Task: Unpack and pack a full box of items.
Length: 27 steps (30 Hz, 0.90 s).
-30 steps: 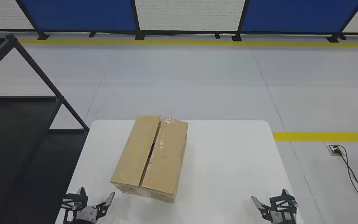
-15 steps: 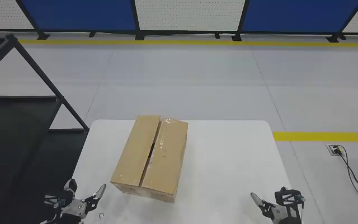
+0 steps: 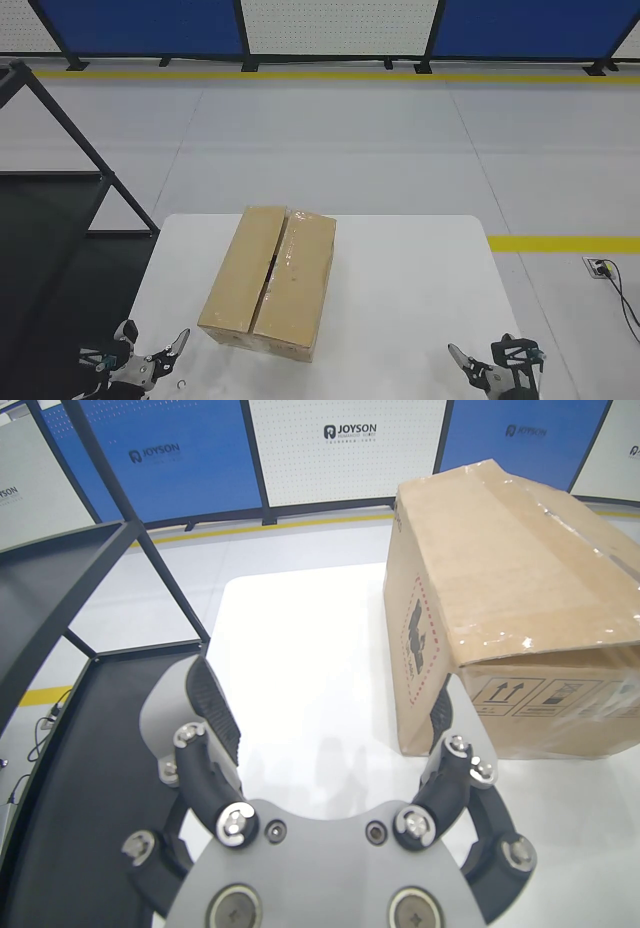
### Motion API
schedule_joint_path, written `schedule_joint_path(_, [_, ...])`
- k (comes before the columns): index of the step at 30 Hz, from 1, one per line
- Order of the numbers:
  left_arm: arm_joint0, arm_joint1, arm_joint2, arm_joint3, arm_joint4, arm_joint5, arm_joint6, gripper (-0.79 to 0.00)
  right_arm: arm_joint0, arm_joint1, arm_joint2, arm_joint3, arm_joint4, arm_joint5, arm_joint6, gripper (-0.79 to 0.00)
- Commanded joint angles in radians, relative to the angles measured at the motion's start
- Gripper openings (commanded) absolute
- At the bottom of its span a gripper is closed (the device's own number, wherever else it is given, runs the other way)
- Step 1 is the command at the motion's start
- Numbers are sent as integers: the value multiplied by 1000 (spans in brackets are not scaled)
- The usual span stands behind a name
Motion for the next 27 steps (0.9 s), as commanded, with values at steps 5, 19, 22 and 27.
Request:
schedule_joint_path(5, [0, 0, 0, 0, 0, -1, 0, 0, 0, 0, 0, 0, 0, 0, 0, 0])
schedule_joint_path(19, [2, -8, -38, -18, -64, 24, 43, 0, 67, -13, -87, -52, 37, 29, 66, 0])
schedule_joint_path(22, [2, -8, -38, -18, -64, 24, 43, 0, 67, -13, -87, -52, 37, 29, 66, 0])
schedule_joint_path(27, [2, -8, -38, -18, -64, 24, 43, 0, 67, -13, -87, -52, 37, 29, 66, 0])
